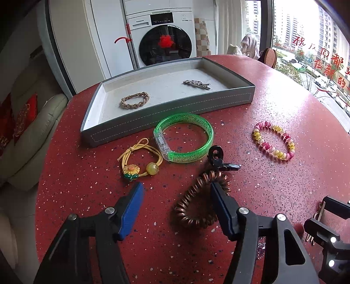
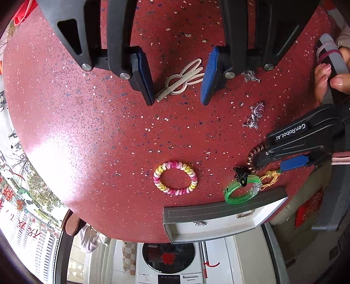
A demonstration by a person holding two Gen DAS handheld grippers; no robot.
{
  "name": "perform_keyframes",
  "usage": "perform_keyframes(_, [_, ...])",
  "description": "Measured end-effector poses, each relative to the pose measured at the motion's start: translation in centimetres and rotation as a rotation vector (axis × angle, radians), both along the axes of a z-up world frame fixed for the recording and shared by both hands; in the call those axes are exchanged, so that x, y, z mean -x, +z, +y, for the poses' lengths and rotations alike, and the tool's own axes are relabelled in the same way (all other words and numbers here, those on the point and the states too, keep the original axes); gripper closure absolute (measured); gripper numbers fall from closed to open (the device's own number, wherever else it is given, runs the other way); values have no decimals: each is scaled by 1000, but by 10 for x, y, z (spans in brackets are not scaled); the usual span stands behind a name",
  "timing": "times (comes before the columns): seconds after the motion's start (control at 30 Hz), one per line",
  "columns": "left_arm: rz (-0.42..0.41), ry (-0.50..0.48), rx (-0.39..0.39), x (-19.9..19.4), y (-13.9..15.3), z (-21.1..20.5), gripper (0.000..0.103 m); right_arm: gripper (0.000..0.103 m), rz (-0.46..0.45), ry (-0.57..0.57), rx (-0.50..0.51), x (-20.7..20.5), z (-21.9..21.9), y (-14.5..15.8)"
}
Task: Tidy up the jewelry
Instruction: 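Grasp the coiled bead bracelet with the left tool while the right grasps the bow clip, then lower the coiled bracelet into the tray while the right tool drops the bow clip there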
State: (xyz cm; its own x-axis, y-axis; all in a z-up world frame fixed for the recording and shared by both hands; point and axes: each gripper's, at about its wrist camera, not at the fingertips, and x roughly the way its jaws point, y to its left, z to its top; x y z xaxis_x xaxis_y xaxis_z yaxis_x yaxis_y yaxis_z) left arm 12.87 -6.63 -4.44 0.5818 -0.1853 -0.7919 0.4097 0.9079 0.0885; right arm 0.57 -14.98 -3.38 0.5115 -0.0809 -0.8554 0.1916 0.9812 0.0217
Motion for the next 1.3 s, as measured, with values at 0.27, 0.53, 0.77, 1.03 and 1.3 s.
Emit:
perform_keyframes(0.27, [13, -30, 18, 11, -3, -2, 72, 94, -22, 56, -4, 0, 1, 0])
perform_keyframes(0.53, [64, 11, 128, 15, 6, 19, 74, 94, -99, 59, -175, 4, -21, 11])
perform_keyframes(0.77, [39, 25, 175, 19, 27, 29, 74, 94, -143, 57, -228, -3, -31, 27])
perform_keyframes(1.03, [21, 34, 201, 20, 44, 36, 74, 94, -162, 55, -305, -19, -41, 36])
perform_keyframes(1.3, [5, 53, 217, 11, 59, 41, 74, 94, -175, 95, -370, -44, -49, 53])
